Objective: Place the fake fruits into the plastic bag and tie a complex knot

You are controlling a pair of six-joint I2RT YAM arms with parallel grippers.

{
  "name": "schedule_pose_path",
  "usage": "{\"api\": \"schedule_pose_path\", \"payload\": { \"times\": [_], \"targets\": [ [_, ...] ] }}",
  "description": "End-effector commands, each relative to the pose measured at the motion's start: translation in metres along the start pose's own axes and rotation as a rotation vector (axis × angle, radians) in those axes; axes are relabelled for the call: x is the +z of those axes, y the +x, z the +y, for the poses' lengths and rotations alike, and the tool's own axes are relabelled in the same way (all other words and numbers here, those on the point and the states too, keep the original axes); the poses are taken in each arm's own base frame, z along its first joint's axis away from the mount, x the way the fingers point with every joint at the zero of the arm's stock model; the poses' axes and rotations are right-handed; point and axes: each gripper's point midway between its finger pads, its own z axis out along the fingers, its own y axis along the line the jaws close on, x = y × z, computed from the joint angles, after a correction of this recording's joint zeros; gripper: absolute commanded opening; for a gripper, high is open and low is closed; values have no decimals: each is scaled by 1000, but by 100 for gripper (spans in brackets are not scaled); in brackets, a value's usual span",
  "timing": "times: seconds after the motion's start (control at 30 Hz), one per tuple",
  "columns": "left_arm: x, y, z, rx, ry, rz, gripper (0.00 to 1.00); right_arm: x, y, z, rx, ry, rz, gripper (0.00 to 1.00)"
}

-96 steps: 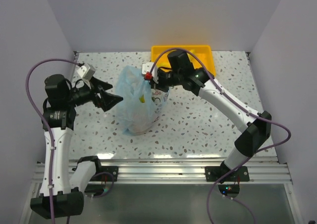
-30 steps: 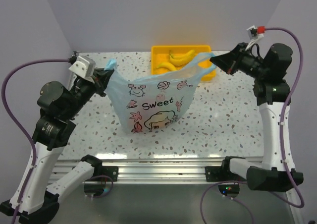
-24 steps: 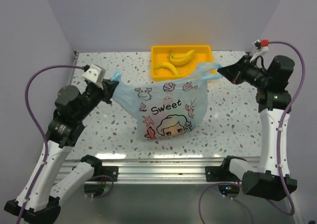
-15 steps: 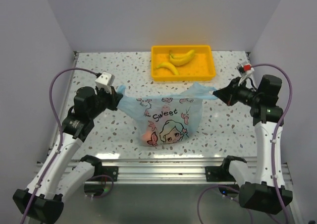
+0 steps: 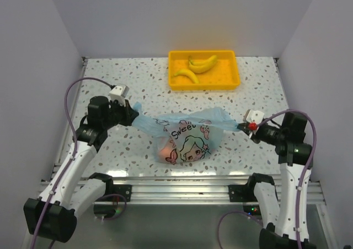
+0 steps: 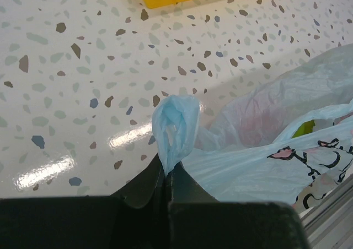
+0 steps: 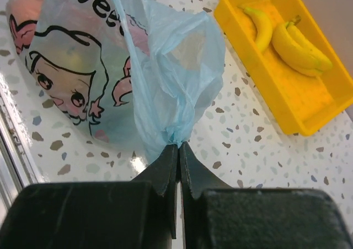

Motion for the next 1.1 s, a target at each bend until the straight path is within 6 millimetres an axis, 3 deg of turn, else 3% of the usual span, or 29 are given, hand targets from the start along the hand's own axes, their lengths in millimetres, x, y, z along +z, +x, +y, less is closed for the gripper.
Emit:
{"api": "schedule_pose_path", "payload": {
  "times": [0.0, 0.13, 0.3, 0.4, 0.43, 0.47, 0.57, 0.67, 0.77, 0.93, 1.07],
  "targets": [
    [1, -6, 26, 24, -94, -31, 0, -10, 15, -12, -244, 38, 95, 0],
    [0, -27, 1, 54, 39, -76, 0, -13, -20, -1, -317, -18, -18, 0],
    [-3, -53, -21, 82, 147, -106, 0, -20, -61, -1, -408, -30, -126, 0],
    [-9, -62, -36, 90, 220, -129, 0, -21, -90, -20, -337, 20, -202, 23],
    [-10, -65, -39, 96, 235, -139, 0, -21, -95, -27, -306, 35, -216, 47],
    [-17, -68, -52, 106, 299, -152, 0, -19, -107, -49, -186, 62, -231, 87],
    [-22, -71, -57, 120, 326, -163, 0, -17, -106, -59, -217, 47, -198, 93],
    [-23, -72, -60, 140, 345, -154, 0, -15, -81, -40, -246, -37, -115, 95],
    [-24, -74, -62, 151, 356, -146, 0, -11, -62, -41, -334, -43, -75, 95],
    [-26, -82, -66, 157, 370, -154, 0, 3, -24, -65, -322, -56, 16, 95],
    [-28, -84, -71, 168, 399, -152, 0, 9, -25, -55, -308, -182, -62, 98]
  ]
}}
